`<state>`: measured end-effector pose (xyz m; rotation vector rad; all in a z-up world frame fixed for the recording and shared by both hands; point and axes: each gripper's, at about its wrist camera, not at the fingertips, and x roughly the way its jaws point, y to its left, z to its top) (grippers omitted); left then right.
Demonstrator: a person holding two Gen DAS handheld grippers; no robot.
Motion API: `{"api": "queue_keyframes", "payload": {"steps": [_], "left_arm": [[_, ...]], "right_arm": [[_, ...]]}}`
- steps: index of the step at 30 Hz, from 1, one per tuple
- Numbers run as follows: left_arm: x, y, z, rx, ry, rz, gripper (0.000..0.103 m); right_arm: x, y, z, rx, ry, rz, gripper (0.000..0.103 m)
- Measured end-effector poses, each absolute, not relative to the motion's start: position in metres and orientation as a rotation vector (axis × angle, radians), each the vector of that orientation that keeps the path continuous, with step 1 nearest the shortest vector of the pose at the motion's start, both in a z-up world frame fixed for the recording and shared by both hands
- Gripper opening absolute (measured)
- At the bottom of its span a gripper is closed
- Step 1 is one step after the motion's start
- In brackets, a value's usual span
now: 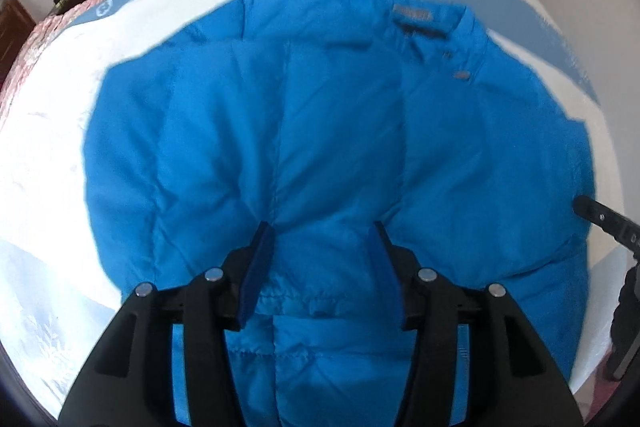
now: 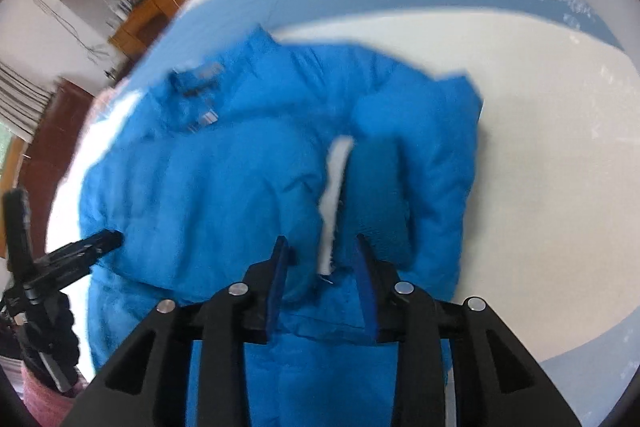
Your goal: Fold large clothes
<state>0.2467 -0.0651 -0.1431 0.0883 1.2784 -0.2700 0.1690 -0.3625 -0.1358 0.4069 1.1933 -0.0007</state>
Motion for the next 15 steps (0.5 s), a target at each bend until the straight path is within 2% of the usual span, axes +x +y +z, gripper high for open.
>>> {"api": "queue_keyframes", "payload": {"steps": [6,9,11,13,15], "left_arm": [[0.254,-0.064,-0.148,0.079,1.3,-0.283,0.051],[0.244,-0.05,-0.13,0.05,1.296,-0.293,0.052],[0.228,-0.036,-0.116,0.059,1.263,-0.301,0.059],[0.207,-0.014,-0.103,0.091,1.234,-0.279,0.067],[0.18,0.015,-0.098,0.085,1.237,-0.26,0.071]], "right_arm": [[0.17,-0.359,-0.135,0.37,1.193,-0.002,0.034],[0.153,-0.359,-0.119,0.401,1.137,0.044,0.036],[0.129,-0.362,-0.101,0.395,1.09,0.075,0.04],[0.101,-0.366,-0.09,0.409,1.063,0.093,0.049],[0.067,-0.37,-0.086,0.448,1.053,0.119,0.051]]}}
